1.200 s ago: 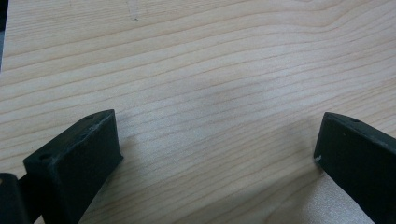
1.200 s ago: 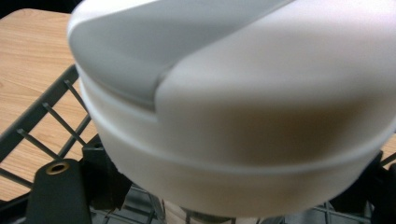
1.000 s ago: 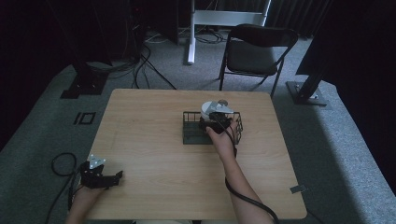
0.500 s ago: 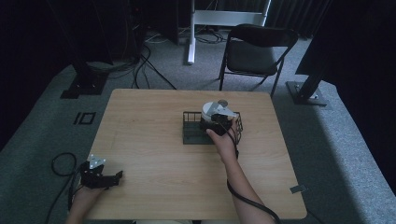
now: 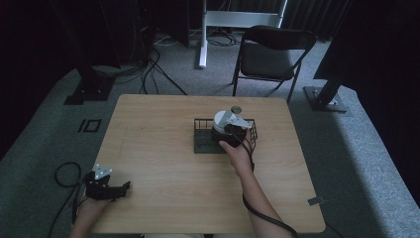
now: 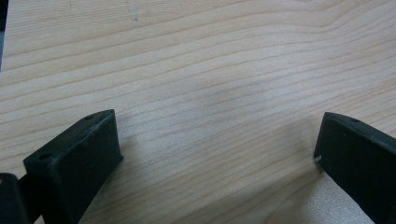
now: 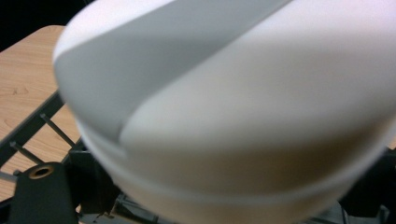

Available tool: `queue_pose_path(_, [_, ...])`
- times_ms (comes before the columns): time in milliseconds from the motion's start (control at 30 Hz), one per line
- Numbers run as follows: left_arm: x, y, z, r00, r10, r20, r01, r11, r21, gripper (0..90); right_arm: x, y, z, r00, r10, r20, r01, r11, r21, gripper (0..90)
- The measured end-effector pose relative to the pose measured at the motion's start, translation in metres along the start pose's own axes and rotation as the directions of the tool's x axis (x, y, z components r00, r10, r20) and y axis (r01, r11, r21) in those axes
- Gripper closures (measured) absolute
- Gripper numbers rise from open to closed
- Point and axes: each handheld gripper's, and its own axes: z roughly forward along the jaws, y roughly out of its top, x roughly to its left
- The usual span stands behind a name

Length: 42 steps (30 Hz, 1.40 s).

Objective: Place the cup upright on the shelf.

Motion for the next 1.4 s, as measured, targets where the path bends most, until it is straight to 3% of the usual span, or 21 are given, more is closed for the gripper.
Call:
queue_pose_path(733, [0.000,0.000,0.000,1.0000,0.000,0.000,0.000,1.0000,0.000,0.6,-0.005,-0.010,-0.014,0.9983,-0.048,-0.033,0.044,0.9938,-0.101,12.0])
queue_pose_path(1400, [0.000,0.000,0.000,1.0000,0.000,0.000,0.000,1.0000,0.000,0.6,-0.010,-0.021,-0.039,0.9947,-0.068,-0.077,0.056,0.9882,-0.142,12.0])
